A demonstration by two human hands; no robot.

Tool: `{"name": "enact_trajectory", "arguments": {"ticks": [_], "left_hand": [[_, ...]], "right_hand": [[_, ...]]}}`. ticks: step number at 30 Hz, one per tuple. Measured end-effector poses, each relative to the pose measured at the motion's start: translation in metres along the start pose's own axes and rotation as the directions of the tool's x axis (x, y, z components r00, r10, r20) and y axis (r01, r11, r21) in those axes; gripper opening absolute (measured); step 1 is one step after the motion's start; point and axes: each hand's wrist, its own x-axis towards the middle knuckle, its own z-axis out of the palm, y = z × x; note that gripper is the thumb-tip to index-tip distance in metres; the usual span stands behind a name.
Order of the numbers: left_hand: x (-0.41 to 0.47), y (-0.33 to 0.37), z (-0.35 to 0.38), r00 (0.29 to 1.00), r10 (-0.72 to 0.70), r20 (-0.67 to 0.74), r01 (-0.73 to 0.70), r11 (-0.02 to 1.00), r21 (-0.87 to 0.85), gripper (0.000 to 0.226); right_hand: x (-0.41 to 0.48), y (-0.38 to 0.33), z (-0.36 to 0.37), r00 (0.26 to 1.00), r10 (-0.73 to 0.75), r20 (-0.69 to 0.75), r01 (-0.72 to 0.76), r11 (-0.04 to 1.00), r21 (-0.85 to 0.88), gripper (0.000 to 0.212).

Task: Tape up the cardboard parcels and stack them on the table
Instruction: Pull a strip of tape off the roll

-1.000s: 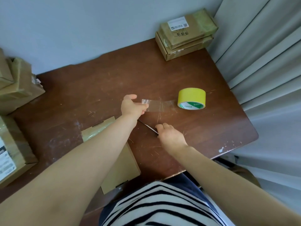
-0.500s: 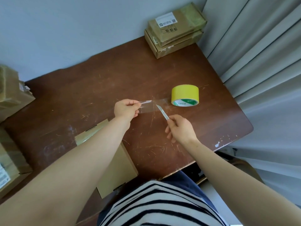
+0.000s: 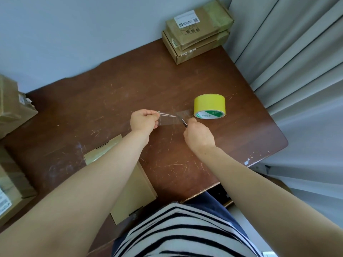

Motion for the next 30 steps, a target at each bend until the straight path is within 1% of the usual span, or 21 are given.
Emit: {"name": "enact_trajectory", "arguments": {"ticks": [2, 4, 6, 8, 10, 12, 14, 15, 17, 18, 19, 20, 21, 22, 23, 24, 25, 26, 27, 30], "left_hand": [[0.000, 0.002, 0.000, 1.000, 0.011, -0.003, -0.011, 1.000, 0.013, 0.017], [0.000, 0.004, 0.000, 1.000, 0.030, -0.003, -0.030, 0.999, 0.028, 0.018], [0.000, 0.005, -0.001, 0.999, 0.046, 0.003, -0.046, 0.998, 0.036, 0.018], [0.001, 0.004, -0.002, 0.998, 0.063, 0.013, -0.064, 0.996, 0.065, 0.017], [0.000, 0.002, -0.004, 0.997, 0.072, 0.034, -0.075, 0.993, 0.092, 0.012], [-0.001, 0.002, -0.007, 0.996, 0.085, 0.042, -0.089, 0.990, 0.109, 0.012], [0.001, 0.004, -0.016, 0.995, 0.100, 0.028, -0.103, 0.989, 0.111, 0.021], [0.002, 0.005, -0.023, 0.994, 0.102, 0.028, -0.104, 0.990, 0.099, 0.024], [0.003, 0.010, -0.036, 0.994, 0.084, 0.065, -0.088, 0.994, 0.058, 0.021], [0.002, 0.013, -0.042, 0.992, 0.066, 0.105, -0.070, 0.997, 0.034, 0.017], [0.001, 0.016, -0.048, 0.988, 0.047, 0.150, -0.049, 0.999, 0.011, 0.013], [-0.001, 0.019, -0.052, 0.981, 0.032, 0.193, -0.031, 0.999, -0.011, 0.010], [-0.003, 0.021, -0.057, 0.973, 0.023, 0.228, -0.016, 0.999, -0.031, 0.007], [-0.006, 0.023, -0.062, 0.967, 0.016, 0.253, -0.004, 0.999, -0.048, 0.006], [-0.008, 0.025, -0.067, 0.962, 0.010, 0.271, 0.006, 0.998, -0.059, 0.005], [-0.010, 0.025, -0.072, 0.959, 0.003, 0.285, 0.016, 0.998, -0.066, 0.005], [-0.013, 0.025, -0.077, 0.956, -0.004, 0.294, 0.026, 0.997, -0.073, 0.005], [-0.016, 0.025, -0.083, 0.954, -0.008, 0.299, 0.034, 0.996, -0.082, 0.005], [-0.018, 0.024, -0.089, 0.956, -0.008, 0.294, 0.038, 0.995, -0.097, 0.005], [-0.021, 0.022, -0.113, 0.969, -0.020, 0.247, 0.063, 0.984, -0.168, 0.007]], "right_hand": [[-0.007, 0.004, 0.003, 1.000, -0.005, 0.005, 0.005, 0.999, -0.041, 0.022], [-0.018, 0.011, 0.007, 0.999, -0.014, 0.033, 0.016, 0.998, -0.056, 0.018], [-0.031, 0.020, 0.015, 0.999, -0.015, 0.048, 0.016, 1.000, -0.006, 0.016], [-0.041, 0.028, 0.022, 1.000, -0.018, 0.007, 0.017, 0.997, 0.082, 0.020], [-0.044, 0.034, 0.028, 0.999, -0.019, -0.037, 0.023, 0.994, 0.109, 0.026], [-0.043, 0.039, 0.032, 0.999, -0.035, -0.016, 0.036, 0.998, 0.049, 0.035], [-0.042, 0.043, 0.038, 0.998, -0.056, 0.002, 0.056, 0.998, -0.038, 0.040], [-0.043, 0.044, 0.040, 0.997, -0.072, -0.016, 0.070, 0.993, -0.092, 0.042], [-0.043, 0.044, 0.040, 0.983, -0.131, -0.130, 0.108, 0.979, -0.173, 0.041], [-0.042, 0.040, 0.038, 0.964, -0.158, -0.212, 0.134, 0.983, -0.122, 0.039], [-0.040, 0.034, 0.034, 0.950, -0.153, -0.273, 0.163, 0.986, 0.015, 0.035], [-0.036, 0.024, 0.028, 0.951, -0.108, -0.289, 0.177, 0.959, 0.223, 0.031], [-0.031, 0.012, 0.020, 0.970, -0.036, -0.242, 0.146, 0.880, 0.452, 0.028], [-0.026, -0.002, 0.012, 0.989, 0.029, -0.143, 0.072, 0.754, 0.653, 0.027], [-0.022, -0.015, 0.005, 0.997, 0.070, -0.024, -0.024, 0.613, 0.790, 0.028], [-0.018, -0.026, -0.001, 0.993, 0.078, 0.083, -0.111, 0.507, 0.855, 0.031], [-0.014, -0.035, -0.005, 0.985, 0.058, 0.162, -0.170, 0.455, 0.874, 0.034], [-0.012, -0.042, -0.007, 0.978, 0.024, 0.208, -0.197, 0.451, 0.871, 0.035], [-0.011, -0.047, -0.007, 0.973, -0.016, 0.230, -0.196, 0.464, 0.864, 0.032], [-0.013, -0.059, -0.007, 0.975, -0.112, 0.193, -0.116, 0.485, 0.867, 0.008]]}}
